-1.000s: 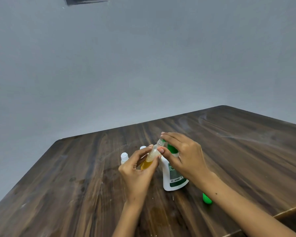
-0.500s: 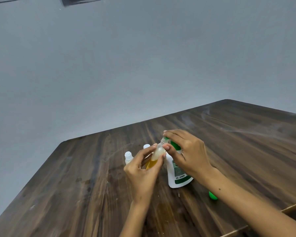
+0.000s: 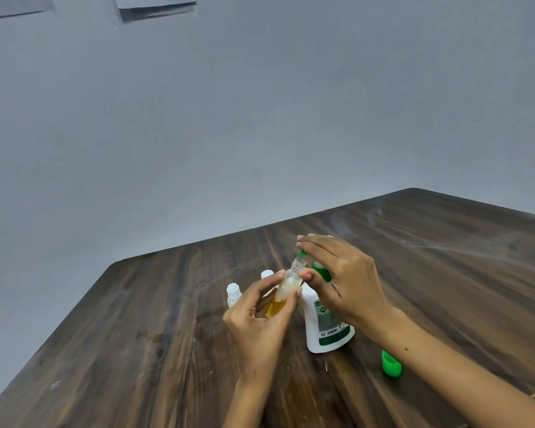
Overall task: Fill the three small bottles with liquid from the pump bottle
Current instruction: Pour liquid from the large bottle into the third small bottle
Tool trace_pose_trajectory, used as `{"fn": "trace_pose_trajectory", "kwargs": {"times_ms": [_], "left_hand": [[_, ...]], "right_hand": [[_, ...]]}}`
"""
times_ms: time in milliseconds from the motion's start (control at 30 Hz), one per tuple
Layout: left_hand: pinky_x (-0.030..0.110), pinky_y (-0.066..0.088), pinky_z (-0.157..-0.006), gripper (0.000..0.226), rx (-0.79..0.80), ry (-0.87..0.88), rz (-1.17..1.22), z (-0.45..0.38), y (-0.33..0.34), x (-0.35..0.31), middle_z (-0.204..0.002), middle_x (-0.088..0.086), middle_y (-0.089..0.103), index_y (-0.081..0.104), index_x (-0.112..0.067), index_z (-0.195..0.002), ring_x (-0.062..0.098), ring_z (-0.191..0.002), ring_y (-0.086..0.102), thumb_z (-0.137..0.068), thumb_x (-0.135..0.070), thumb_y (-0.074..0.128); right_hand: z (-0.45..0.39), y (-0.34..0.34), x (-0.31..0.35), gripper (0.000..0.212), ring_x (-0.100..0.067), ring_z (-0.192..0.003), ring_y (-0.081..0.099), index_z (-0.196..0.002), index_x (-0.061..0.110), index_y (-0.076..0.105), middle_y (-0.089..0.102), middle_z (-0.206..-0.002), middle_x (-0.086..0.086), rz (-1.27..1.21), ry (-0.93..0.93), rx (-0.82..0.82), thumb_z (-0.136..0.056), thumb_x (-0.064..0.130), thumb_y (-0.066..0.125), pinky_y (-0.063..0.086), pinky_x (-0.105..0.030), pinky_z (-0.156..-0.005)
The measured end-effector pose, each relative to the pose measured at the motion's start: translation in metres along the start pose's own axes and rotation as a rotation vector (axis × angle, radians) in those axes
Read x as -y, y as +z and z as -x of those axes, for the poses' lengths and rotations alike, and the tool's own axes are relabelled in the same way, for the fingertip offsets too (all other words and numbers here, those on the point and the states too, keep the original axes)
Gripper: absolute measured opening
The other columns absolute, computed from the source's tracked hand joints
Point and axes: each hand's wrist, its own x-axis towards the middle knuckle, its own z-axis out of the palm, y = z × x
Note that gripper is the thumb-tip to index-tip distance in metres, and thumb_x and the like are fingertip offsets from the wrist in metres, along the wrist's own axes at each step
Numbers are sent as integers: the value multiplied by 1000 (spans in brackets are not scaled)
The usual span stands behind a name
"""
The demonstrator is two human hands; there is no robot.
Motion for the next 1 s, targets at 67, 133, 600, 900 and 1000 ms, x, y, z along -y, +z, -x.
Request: {"fn": "trace_pose_trajectory", "kwargs": {"times_ms": [67,133,600,900,1000], "left_hand": [[20,58,-75,28,-1,2,4,-1,0,0,-91,-4,76,76,-7,-94,6,-86,73,-69,-19,80],[19,57,-75,29,10,8,-13,-1,0,-1,-92,-5,75,76,-7,-95,5,-86,72,-70,-20,80],[19,57,-76,29,21,8,-18,-1,-1,-3,-92,-5,75,76,-8,-95,5,-87,72,-69,-19,80],[19,57,-77,27,15,28,-49,-1,-2,1,-92,-4,76,76,-6,-94,5,-87,72,-69,-12,83],[16,56,-77,29,20,20,-48,0,-2,-3,-92,-6,75,76,-10,-95,3,-87,72,-67,-10,84]], "right_hand": [[2,0,-1,75,-17,-106,64,-108,10,72,69,-113,-2,6,-5,7,-95,65,22,48,-29,-88],[8,2,-1,73,-17,-105,64,-108,11,72,69,-112,-1,2,7,10,-95,65,23,49,-29,-88],[8,1,2,72,-15,-100,66,-104,13,73,71,-108,1,5,57,15,-95,65,24,46,-22,-82],[5,0,3,72,-15,-96,67,-102,13,74,72,-105,0,32,51,21,-94,65,25,46,-21,-79],[3,-1,4,72,-14,-93,68,-100,13,74,72,-102,1,26,51,-1,-94,65,25,45,-19,-77]]}}
